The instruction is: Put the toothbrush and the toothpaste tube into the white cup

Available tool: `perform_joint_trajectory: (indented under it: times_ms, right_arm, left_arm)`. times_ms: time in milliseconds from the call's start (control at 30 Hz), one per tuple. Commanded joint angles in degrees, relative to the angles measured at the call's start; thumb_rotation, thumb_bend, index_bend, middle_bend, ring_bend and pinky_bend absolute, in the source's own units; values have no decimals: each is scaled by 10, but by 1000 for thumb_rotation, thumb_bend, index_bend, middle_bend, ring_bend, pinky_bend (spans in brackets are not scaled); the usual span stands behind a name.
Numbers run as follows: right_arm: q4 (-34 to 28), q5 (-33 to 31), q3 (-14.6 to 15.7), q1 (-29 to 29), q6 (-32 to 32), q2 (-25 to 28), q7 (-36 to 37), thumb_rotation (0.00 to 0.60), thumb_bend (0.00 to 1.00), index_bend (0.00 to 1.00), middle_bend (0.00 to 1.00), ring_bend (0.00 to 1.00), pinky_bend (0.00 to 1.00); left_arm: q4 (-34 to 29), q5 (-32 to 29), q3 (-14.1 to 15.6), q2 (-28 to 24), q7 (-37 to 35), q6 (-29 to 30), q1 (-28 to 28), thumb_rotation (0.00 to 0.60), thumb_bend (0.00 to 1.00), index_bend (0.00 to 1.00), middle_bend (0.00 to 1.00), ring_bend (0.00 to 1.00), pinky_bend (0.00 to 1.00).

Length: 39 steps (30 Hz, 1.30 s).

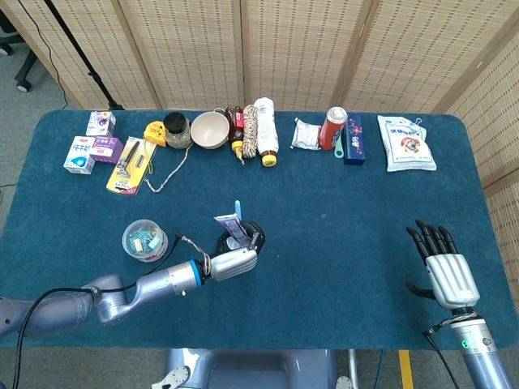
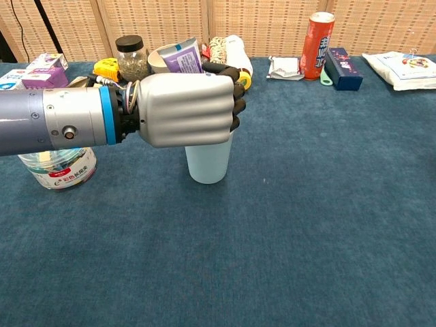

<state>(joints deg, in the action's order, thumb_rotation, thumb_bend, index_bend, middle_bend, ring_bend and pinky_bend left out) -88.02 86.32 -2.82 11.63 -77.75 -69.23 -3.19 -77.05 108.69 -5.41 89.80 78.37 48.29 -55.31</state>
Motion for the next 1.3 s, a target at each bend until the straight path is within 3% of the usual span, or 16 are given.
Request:
perform_joint_trajectory:
  times_ms: [33,400,733,1100,1300]
  right_arm:
    - [-1,0,1,0,2,0,1,600,0,2,0,0,0]
    - [-3,1,2,0,2,1,0,600,0,3,0,0,0]
    - [-4,2,3,1,3,3,1,600,0,4,0,0,0]
    - [-7,4,5,0,3,4,0,600,0,5,0,0,0]
    - [-7,5,6,0,5,3,-1,600,0,5,0,0,0]
  left_arm:
    - [-1,0,4,-5,5,0,4,600,396,536,432,413,537]
    - [13,-1,10,4,10,6,11,600,397,460,378,388,537]
    - [9,2,9,5,12,16,14,600,385,92,114,272,537]
    - [-21,1,5,-24,13,37,28,600,352,23,14,182,537]
    - [-82,1,-11,-62,-12,94,48,600,352,14,0,153,537]
